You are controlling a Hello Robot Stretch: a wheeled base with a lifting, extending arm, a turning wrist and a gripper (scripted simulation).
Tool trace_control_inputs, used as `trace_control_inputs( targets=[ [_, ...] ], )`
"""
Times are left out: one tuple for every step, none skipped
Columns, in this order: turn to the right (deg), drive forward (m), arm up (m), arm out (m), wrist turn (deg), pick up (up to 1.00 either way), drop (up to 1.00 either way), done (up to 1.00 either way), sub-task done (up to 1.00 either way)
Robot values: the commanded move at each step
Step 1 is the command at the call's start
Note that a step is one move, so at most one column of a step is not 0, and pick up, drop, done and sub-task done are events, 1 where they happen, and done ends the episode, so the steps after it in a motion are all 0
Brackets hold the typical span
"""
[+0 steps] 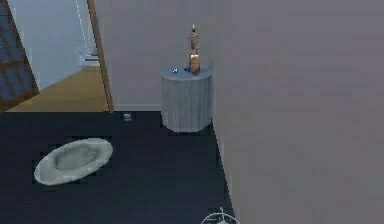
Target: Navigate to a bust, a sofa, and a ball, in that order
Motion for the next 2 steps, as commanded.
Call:
trace_control_inputs(
  targets=[
    [-15.0,0.00,0.00,0.00,0.0,0.00,0.00,0.00,0.00],
    [0.0,1.00,0.00,0.00,0.0,0.00,0.00,0.00,0.00]
  ],
)
